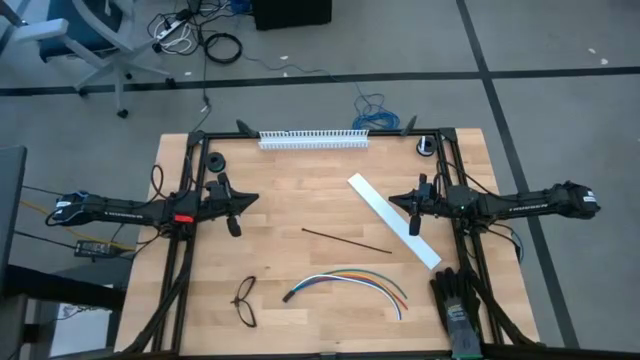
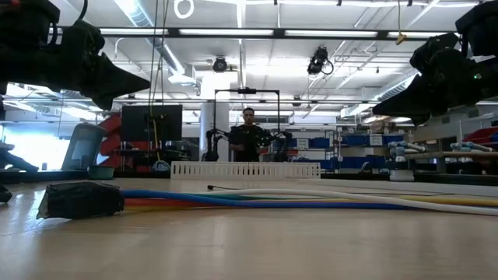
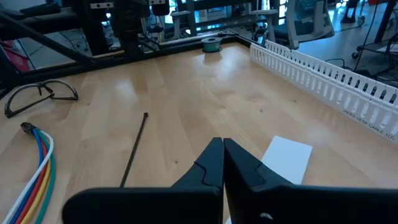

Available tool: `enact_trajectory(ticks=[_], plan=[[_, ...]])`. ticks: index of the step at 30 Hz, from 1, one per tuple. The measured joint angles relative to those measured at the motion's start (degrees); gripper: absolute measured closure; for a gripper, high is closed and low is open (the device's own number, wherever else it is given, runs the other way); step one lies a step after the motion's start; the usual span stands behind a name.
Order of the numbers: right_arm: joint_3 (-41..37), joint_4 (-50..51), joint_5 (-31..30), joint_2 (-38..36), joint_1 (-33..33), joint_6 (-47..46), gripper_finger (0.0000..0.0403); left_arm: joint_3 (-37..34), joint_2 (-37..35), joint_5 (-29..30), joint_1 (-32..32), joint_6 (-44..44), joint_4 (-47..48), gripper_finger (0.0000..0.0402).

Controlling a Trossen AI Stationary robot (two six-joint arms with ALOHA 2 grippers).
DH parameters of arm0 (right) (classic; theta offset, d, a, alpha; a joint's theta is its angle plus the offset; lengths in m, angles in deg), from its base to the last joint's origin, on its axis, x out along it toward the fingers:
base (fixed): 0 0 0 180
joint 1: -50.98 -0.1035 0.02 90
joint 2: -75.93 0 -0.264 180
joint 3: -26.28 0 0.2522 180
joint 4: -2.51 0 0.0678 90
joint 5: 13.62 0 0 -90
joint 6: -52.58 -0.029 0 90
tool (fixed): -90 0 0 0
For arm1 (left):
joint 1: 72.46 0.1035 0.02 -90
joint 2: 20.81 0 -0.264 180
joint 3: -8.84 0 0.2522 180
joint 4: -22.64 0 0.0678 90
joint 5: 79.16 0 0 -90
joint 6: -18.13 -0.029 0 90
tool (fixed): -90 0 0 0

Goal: Ziptie cables

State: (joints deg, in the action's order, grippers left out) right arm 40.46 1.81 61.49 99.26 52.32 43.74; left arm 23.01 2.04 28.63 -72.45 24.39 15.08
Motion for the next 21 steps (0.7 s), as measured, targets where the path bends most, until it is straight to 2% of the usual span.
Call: enact_trajectory(ticks=[13, 21], plan=[[0.0, 0.0, 0.0, 0.0, 0.0, 0.0, 0.0403, 0.0, 0.0, 1.0, 0.0, -1.6, -2.0, 0.0385], [0.0, 0.0, 0.0, 0.0, 0.0, 0.0, 0.0403, 0.9, 3.1, -0.4, 0.0, 4.1, 0.2, 0.0385]])
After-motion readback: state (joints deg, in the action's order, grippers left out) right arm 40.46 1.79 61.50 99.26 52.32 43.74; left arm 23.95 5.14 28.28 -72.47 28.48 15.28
